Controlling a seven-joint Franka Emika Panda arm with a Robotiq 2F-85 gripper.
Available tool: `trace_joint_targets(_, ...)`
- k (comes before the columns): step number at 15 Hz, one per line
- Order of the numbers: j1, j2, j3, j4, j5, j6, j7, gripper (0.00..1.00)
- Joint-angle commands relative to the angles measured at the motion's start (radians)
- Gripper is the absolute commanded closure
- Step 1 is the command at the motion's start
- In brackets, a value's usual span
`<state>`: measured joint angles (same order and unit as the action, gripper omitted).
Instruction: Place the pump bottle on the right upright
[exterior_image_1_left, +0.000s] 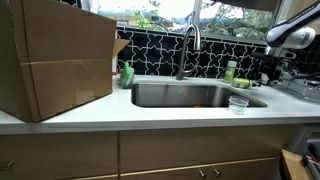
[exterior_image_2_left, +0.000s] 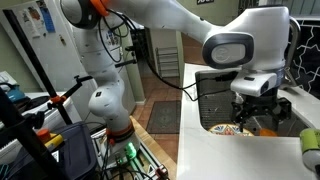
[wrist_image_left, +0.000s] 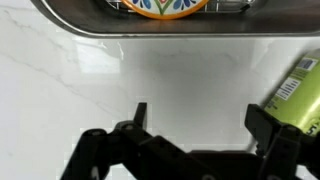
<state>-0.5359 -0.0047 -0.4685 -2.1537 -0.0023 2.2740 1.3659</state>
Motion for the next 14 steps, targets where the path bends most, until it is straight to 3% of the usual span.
trace_joint_targets(1,-0.013,0.013,-0.042,-0.005,-0.064,0.120,-0.090,0.00)
trace_joint_targets(4,-0.035,0.047,-0.074,0.022,-0.087,0.165,-0.102,0.00)
trace_joint_targets(6,-0.053,0.059,-0.094,0.048,-0.006,0.131,-0.115,0.00)
trace_joint_targets(7,-0.035,0.029,-0.082,0.017,-0.054,0.140,-0.094,0.00)
trace_joint_targets(12,-0.046,0.044,-0.095,0.036,-0.027,0.140,-0.100,0.00)
trace_joint_targets(14,-0.059,0.125,-0.100,0.124,0.073,0.072,-0.084,0.00)
